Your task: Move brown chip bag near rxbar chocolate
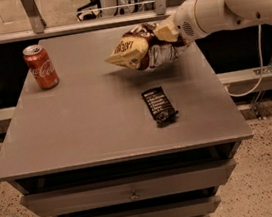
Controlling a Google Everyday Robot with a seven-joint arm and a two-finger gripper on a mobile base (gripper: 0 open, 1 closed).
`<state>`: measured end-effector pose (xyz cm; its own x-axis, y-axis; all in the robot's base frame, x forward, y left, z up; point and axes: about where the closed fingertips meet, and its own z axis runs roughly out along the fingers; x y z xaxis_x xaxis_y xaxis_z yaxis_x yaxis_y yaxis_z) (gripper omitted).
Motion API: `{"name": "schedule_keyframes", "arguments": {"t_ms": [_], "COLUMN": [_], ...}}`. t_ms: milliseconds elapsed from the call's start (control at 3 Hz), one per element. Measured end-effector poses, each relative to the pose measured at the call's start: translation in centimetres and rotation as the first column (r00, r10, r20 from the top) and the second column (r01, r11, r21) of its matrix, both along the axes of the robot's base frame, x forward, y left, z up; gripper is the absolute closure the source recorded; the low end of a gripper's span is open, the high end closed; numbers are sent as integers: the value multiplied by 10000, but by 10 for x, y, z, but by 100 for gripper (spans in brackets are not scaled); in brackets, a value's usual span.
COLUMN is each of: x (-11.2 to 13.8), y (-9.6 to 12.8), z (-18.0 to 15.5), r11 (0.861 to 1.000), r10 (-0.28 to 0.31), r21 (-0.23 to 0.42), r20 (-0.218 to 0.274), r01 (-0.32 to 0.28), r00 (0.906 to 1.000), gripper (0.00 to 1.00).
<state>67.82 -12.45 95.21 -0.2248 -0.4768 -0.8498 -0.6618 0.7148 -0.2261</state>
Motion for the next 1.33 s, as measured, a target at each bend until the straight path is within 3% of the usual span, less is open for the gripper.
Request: {"name": "schedule_keyframes", "arguments": {"t_ms": [333,1000,1333], "x": [-14,-42,-51], "y": [-5,11,16], "z": [-5,-36,-53], "r11": [9994,9975,9955], "r10": [-247,-344,-581], "r21": [240,570,645], "r20": [-128,-1169,-1713], "r01": [250,413,700], "r00": [9996,9926,9835], "gripper": [100,58,27]}}
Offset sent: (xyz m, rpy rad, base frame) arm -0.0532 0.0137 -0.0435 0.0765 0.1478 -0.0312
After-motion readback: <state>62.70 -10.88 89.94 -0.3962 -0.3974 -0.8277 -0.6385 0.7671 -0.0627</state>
